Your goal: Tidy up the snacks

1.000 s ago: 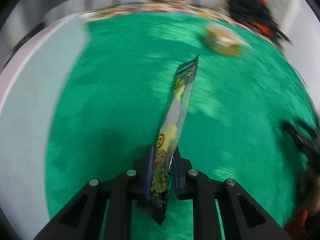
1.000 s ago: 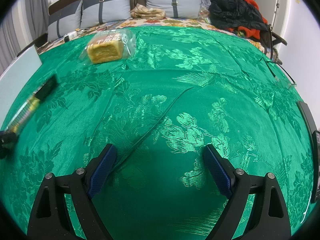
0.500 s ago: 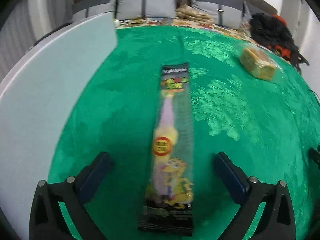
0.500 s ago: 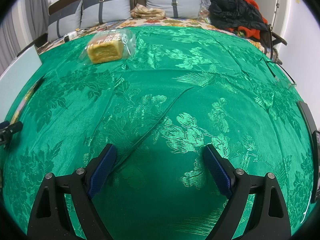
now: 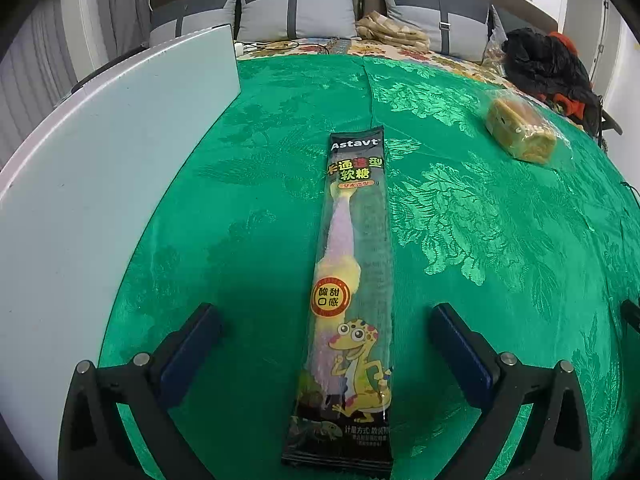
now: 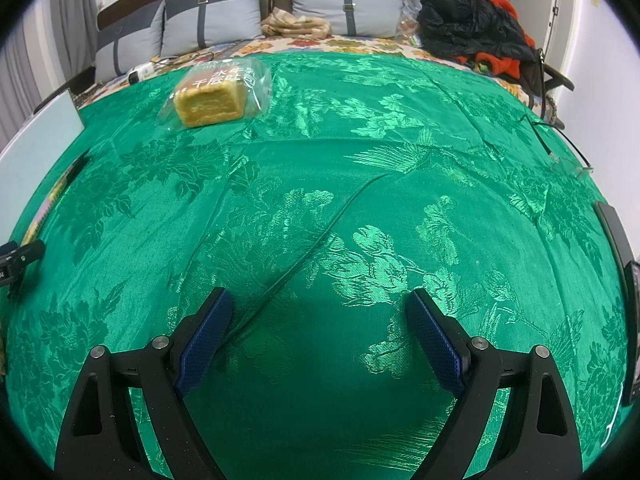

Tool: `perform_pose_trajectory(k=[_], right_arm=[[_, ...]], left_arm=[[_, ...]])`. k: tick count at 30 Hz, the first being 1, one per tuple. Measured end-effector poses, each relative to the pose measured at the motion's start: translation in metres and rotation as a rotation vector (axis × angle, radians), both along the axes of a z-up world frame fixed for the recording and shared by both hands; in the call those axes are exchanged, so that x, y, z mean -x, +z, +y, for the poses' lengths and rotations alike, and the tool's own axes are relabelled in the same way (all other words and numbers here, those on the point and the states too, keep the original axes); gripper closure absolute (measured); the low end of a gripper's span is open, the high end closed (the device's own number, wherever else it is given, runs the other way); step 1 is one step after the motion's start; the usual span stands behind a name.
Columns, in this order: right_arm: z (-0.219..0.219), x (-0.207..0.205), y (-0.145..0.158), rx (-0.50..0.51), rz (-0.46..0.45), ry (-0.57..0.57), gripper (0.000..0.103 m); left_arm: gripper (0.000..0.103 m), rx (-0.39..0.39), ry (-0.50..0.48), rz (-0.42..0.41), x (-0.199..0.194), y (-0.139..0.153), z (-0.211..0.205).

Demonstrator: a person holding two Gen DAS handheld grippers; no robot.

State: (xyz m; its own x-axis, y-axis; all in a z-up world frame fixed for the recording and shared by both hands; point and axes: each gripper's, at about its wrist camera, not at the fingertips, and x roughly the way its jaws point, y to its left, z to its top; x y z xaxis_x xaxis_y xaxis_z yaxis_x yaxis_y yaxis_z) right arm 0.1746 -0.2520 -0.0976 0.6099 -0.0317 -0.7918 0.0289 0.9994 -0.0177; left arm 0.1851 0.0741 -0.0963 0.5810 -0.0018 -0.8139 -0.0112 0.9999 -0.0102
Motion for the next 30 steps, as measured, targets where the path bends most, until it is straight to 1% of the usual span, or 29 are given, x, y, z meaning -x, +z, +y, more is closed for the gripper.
perform_pose_trajectory(k=[17, 18, 19, 22, 25, 30], right_arm=[[-0.003, -0.001, -0.001, 0.002, 0.004, -0.009, 0.009], [-0.003, -0.002, -0.001, 0.001, 0.005, -0.009, 0.007], [-0.003, -0.004, -0.002, -0.005, 0.006, -0.009, 0.006], [-0.006, -0.023, -0.002, -0.004, 0.008, -0.012, 0.006], [-0.010, -0.040, -0.002, -0.005, 0.010, -0.043, 0.004], [-0.009, -0.041, -0.002, -0.006, 0.010, -0.048, 0.004]], left_arm=[[0.000, 0.001, -0.001, 0.000, -0.002, -0.001, -0.001], [0.000, 0.001, -0.001, 0.000, -0.002, -0.001, -0.001], [0.000, 0.001, -0.001, 0.000, -0.002, -0.001, -0.001], [0.000, 0.001, -0.001, 0.000, -0.002, -0.001, -0.001], [0.000, 0.001, -0.001, 0.000, -0.002, -0.001, -0.001], [0.000, 0.001, -0.001, -0.001, -0.002, -0.001, -0.001]])
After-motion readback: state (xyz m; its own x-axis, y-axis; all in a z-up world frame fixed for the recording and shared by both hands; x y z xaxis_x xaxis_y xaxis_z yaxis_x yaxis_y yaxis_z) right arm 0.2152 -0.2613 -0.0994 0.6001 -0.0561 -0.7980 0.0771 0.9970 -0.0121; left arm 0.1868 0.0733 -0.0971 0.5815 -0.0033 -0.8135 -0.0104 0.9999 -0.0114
